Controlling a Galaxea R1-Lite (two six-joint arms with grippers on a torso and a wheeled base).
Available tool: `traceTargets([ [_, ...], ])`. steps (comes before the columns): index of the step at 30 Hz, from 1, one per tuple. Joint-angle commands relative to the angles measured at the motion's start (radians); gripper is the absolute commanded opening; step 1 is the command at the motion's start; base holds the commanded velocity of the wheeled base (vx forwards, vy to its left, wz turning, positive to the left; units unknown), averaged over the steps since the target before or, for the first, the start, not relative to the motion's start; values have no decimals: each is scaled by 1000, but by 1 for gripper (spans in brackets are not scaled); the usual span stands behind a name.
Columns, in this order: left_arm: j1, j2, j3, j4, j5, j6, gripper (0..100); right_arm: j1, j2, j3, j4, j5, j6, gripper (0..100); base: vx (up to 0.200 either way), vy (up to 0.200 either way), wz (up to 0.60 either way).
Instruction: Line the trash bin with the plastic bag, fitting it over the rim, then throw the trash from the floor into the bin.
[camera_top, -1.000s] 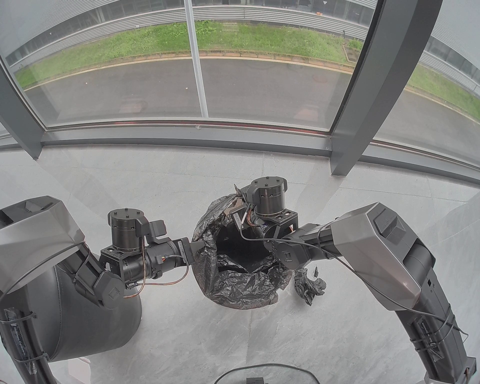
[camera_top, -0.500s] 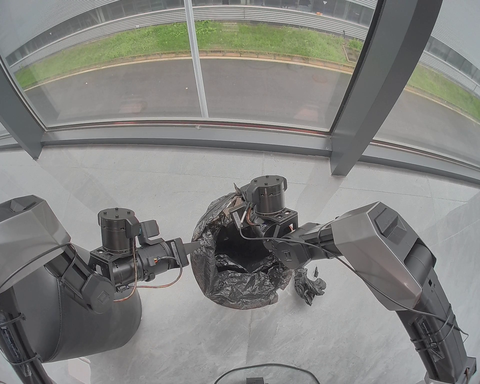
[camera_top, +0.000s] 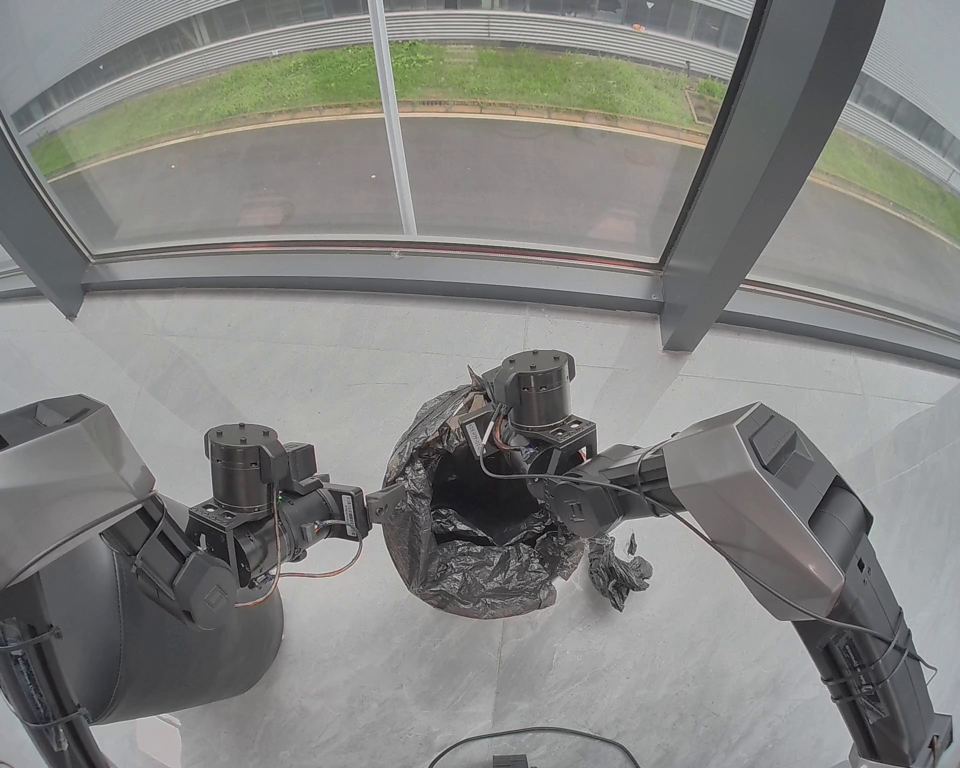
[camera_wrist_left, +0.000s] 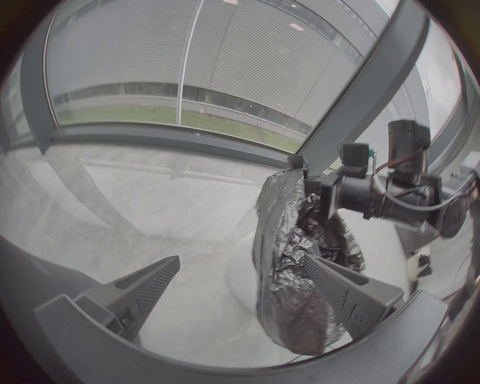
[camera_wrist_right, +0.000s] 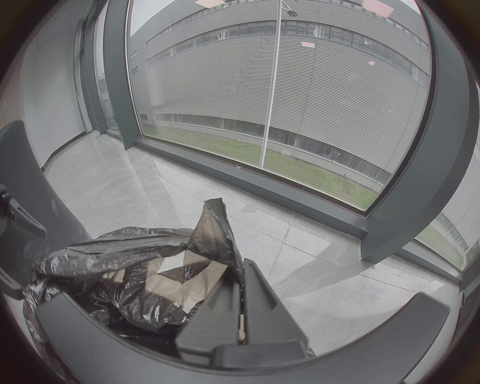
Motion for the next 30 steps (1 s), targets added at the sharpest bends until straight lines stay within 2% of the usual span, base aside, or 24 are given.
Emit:
traceTargets([
  [1, 22, 29, -2, -10, 61, 86, 100, 1, 0, 0, -3, 0, 2, 0, 0, 0, 0],
  [16, 17, 68, -11, -31, 50, 94, 100, -1, 2, -1, -3, 0, 2, 0, 0, 0, 0],
  [20, 20, 136, -51, -100, 76, 94, 100, -3, 9, -5, -10, 0, 16, 0, 0, 0, 0],
  [23, 29, 177, -77, -140, 133, 134, 100, -4, 17, -21, -9, 0, 19, 0, 0, 0, 0],
  [30, 43, 197, -78, -176, 144, 148, 100, -6, 20, -24, -9, 0, 20, 0, 0, 0, 0],
])
